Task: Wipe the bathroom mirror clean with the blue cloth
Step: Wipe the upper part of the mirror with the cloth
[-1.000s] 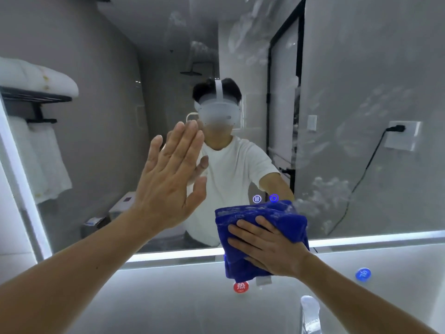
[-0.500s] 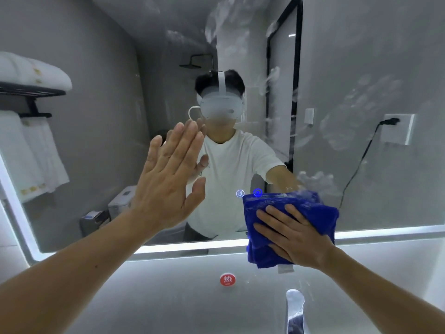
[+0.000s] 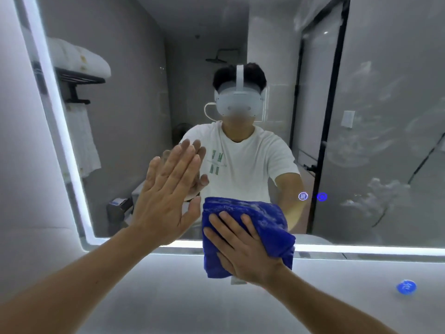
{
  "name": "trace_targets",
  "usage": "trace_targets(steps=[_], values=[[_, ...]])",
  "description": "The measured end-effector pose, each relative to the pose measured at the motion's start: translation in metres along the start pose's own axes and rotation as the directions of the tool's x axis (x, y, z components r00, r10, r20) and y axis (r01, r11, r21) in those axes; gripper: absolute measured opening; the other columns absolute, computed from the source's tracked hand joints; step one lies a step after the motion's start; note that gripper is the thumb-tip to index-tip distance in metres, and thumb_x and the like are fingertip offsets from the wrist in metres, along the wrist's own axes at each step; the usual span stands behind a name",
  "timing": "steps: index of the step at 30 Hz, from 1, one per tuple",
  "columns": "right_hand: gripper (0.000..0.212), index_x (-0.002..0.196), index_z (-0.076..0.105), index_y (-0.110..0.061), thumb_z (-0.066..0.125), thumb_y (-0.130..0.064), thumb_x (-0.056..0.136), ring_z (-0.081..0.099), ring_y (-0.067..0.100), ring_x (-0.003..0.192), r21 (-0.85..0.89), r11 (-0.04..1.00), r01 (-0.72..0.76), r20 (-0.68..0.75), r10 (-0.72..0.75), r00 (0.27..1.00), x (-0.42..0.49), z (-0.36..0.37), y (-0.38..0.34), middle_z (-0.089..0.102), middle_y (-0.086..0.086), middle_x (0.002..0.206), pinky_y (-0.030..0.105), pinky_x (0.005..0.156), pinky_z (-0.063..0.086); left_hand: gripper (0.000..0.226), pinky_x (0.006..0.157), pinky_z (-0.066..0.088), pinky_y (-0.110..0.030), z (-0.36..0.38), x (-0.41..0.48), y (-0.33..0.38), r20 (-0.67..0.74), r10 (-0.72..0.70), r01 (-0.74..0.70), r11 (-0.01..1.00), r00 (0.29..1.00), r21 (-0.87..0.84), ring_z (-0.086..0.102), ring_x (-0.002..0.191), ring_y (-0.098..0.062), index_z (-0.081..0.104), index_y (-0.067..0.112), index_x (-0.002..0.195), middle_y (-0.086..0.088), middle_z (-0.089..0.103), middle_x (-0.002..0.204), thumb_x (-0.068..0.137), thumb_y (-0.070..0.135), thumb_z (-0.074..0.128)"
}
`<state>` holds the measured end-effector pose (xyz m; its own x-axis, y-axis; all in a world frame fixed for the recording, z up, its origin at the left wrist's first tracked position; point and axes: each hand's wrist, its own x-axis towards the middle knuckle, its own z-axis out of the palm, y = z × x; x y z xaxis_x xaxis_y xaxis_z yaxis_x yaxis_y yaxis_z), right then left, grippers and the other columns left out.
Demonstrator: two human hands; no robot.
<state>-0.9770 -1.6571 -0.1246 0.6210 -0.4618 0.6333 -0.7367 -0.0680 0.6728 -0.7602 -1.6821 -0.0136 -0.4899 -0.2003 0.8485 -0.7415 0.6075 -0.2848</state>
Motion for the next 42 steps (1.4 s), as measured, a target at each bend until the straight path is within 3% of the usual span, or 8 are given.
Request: trace_targets(steps=[8,17,19,21,23,31,36,42], values=[[0.055,0.147,0.036,-0.019,0.05,-0.03,0.095,0.023,0.027,0.145,0.026,0.999,0.022,-0.018,-0.022,1.0,0.067,-0.006,-0.054,0.039,0.001,0.153,0.045,0.118,0.018,0.061,0.119,0.016,-0.058,-0.008,-0.028,-0.035,0.04,-0.078,0.078,0.997,0.996,-0.012,0.011,0.152,-0.026,0.014,0.012,0.154,-0.012,0.02,0.162,0.102,0.044,0.02],[0.095,0.153,0.015,-0.013,0.071,-0.032,0.079,0.012,0.031,0.147,-0.094,0.972,0.214,0.133,-0.201,0.971,-0.027,-0.006,0.012,0.008,0.01,0.16,0.046,0.119,0.005,0.064,0.116,0.021,-0.064,-0.015,-0.015,-0.009,0.017,-0.083,0.083,0.996,0.996,-0.024,0.018,0.149,-0.033,0.016,0.01,0.153,-0.014,0.021,0.16,0.097,0.035,0.034],[0.087,0.15,0.021,-0.014,0.067,-0.036,0.08,0.022,0.025,0.142,-0.159,0.953,0.257,0.137,-0.237,0.962,-0.06,-0.005,0.041,0.022,0.004,0.155,0.046,0.118,0.006,0.064,0.117,0.019,-0.062,-0.016,-0.006,0.002,0.021,-0.076,0.077,0.997,0.997,-0.025,0.018,0.149,-0.032,0.012,0.012,0.154,-0.014,0.021,0.16,0.098,0.037,0.032],[0.059,0.147,0.026,-0.016,0.043,-0.031,0.093,0.028,0.022,0.138,-0.187,0.946,0.266,0.118,-0.247,0.962,-0.085,-0.006,0.07,0.035,0.0,0.151,0.046,0.119,0.003,0.06,0.117,0.018,-0.062,-0.014,0.005,0.014,0.014,-0.058,0.058,0.998,0.998,-0.032,0.018,0.149,-0.034,0.011,0.012,0.154,-0.015,0.02,0.16,0.103,0.041,0.023],[0.049,0.146,0.033,-0.019,0.028,-0.025,0.097,0.034,0.019,0.138,-0.165,0.951,0.263,0.146,-0.24,0.96,-0.094,-0.009,0.091,0.034,-0.002,0.15,0.045,0.118,0.005,0.059,0.116,0.02,-0.063,-0.009,0.017,0.027,-0.003,-0.029,0.028,0.999,1.0,-0.04,0.02,0.148,-0.036,0.013,0.011,0.153,-0.016,0.021,0.16,0.104,0.043,0.018],[0.058,0.147,0.031,-0.021,0.039,-0.032,0.09,0.026,0.019,0.141,-0.126,0.975,0.186,0.126,-0.17,0.977,-0.085,-0.012,0.08,0.027,-0.001,0.153,0.044,0.114,0.014,0.064,0.12,0.013,-0.058,0.007,0.037,0.043,-0.043,0.014,-0.015,1.0,0.999,-0.02,0.012,0.152,-0.03,0.016,0.007,0.155,-0.018,0.019,0.162,0.1,0.036,0.03],[0.054,0.146,0.038,-0.024,0.036,-0.031,0.092,0.027,0.019,0.142,-0.073,0.993,0.089,0.053,-0.085,0.995,-0.025,-0.024,0.059,0.028,0.0,0.153,0.042,0.112,0.023,0.066,0.122,0.008,-0.053,0.006,0.046,0.033,-0.055,0.014,-0.015,1.0,0.998,-0.003,0.008,0.152,-0.028,0.017,0.006,0.155,-0.016,0.015,0.163,0.098,0.034,0.032],[0.049,0.143,0.046,-0.025,0.041,-0.034,0.094,0.03,0.021,0.143,-0.009,0.999,-0.035,-0.038,0.035,0.999,0.072,-0.051,0.071,0.04,-0.001,0.152,0.044,0.117,0.016,0.063,0.122,0.009,-0.052,-0.017,0.063,0.007,-0.143,-0.006,0.007,1.0,0.99,0.008,0.009,0.152,-0.027,0.014,0.007,0.156,-0.011,0.014,0.164,0.103,0.04,0.022]])
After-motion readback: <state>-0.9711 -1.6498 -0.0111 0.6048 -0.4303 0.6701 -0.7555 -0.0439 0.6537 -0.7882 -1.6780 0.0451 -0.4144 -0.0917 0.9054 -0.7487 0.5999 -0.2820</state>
